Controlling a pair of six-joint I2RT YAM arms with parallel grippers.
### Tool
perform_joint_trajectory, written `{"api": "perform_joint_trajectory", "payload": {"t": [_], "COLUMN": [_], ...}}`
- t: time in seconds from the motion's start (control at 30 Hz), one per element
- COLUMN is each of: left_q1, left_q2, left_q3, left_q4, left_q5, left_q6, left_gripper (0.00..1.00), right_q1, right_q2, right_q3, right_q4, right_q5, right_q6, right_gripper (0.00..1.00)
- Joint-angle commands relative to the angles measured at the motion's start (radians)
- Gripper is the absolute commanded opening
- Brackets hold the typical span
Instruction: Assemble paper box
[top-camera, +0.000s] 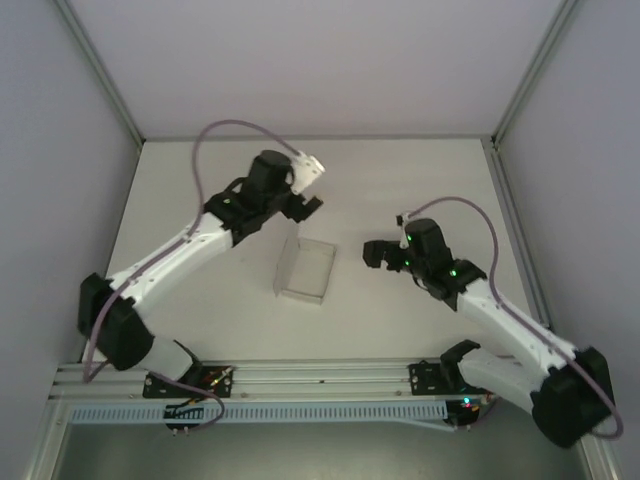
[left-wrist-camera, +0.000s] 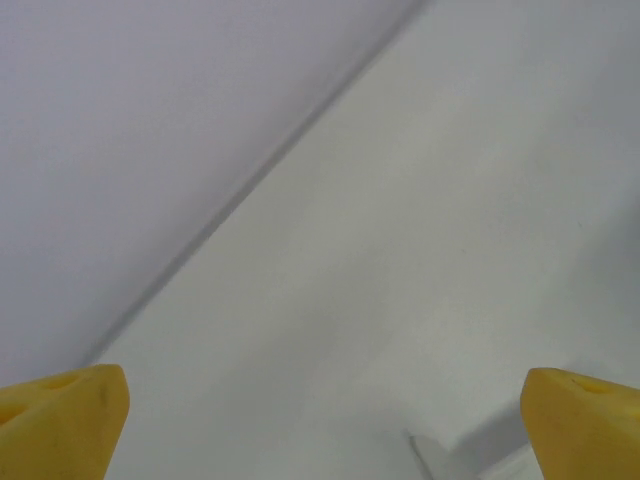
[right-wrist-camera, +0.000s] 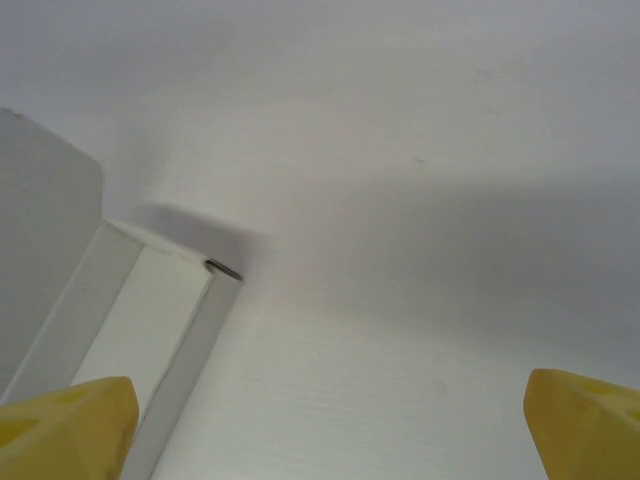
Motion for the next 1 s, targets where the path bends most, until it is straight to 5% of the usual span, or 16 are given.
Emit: {"api": "perform_joint_trajectory", "payload": {"t": [0.0, 0.1, 0.23, 0.6, 0.97], "left_q1": [0.179, 0.297, 0.386, 0.419, 0.421], "left_q2": [-0.173, -0.263, -0.340, -0.375, -0.373], "left_q3": [-0.201, -0.330, -0.447, -0.523, -0.520], "left_q4": [0.114, 0.097, 0.081, 0.059, 0.061], "left_q5": [0.009, 0.020, 0.029, 0.047, 0.055], "left_q6": [-0.477, -0.649, -0.716, -0.712, -0.706], "left_gripper": [1.00, 1.00, 1.00, 1.00, 1.00], "right_q1": [0.073, 0.141, 0.172, 0.184, 0.204], "right_q2": [0.246, 0.439, 0.655, 0.856, 0.867], "right_q3": [0.173, 0.337, 0.522, 0.631, 0.617], "right_q4": [0.060, -0.021, -0.107, -0.106, -0.052], "right_q5": [-0.110, -0.089, -0.091, -0.084, 0.084], "right_q6": [-0.186, -0.317, -0.370, -0.364, -0.247], "right_gripper": [0.98, 0.94, 0.88, 0.73, 0.21]}}
